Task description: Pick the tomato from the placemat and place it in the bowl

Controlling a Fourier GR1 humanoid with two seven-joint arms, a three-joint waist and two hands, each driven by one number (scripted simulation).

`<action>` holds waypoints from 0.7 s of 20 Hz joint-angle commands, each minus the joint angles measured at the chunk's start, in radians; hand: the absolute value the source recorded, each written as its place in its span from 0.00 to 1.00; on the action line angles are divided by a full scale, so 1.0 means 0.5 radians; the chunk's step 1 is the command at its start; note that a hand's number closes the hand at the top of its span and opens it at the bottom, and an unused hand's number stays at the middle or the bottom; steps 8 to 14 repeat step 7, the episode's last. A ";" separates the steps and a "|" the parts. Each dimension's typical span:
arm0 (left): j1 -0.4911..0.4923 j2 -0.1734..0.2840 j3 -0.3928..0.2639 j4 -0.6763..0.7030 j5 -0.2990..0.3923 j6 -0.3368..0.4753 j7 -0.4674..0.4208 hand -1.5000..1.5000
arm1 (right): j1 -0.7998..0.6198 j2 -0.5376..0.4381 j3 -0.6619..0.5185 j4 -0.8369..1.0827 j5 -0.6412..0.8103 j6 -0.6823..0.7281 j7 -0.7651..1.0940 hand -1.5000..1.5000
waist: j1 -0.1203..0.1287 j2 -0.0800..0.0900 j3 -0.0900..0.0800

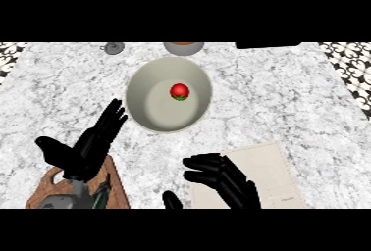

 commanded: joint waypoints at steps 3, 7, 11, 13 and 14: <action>0.029 0.020 0.041 -0.016 0.014 0.005 -0.008 0.50 | 0.652 -0.221 0.479 -0.260 0.250 -0.222 -0.185 1.00 | -0.021 0.002 0.002; 0.016 -0.006 0.012 0.019 0.003 -0.002 -0.032 0.50 | 0.644 -0.173 0.547 -0.063 0.158 -0.046 -0.201 1.00 | -0.039 0.003 0.003; 0.016 -0.006 0.012 0.019 0.003 -0.002 -0.032 0.50 | 0.644 -0.173 0.547 -0.063 0.158 -0.046 -0.201 1.00 | -0.039 0.003 0.003; 0.016 -0.006 0.012 0.019 0.003 -0.002 -0.032 0.50 | 0.644 -0.173 0.547 -0.063 0.158 -0.046 -0.201 1.00 | -0.039 0.003 0.003; 0.016 -0.006 0.012 0.019 0.003 -0.002 -0.032 0.50 | 0.644 -0.173 0.547 -0.063 0.158 -0.046 -0.201 1.00 | -0.039 0.003 0.003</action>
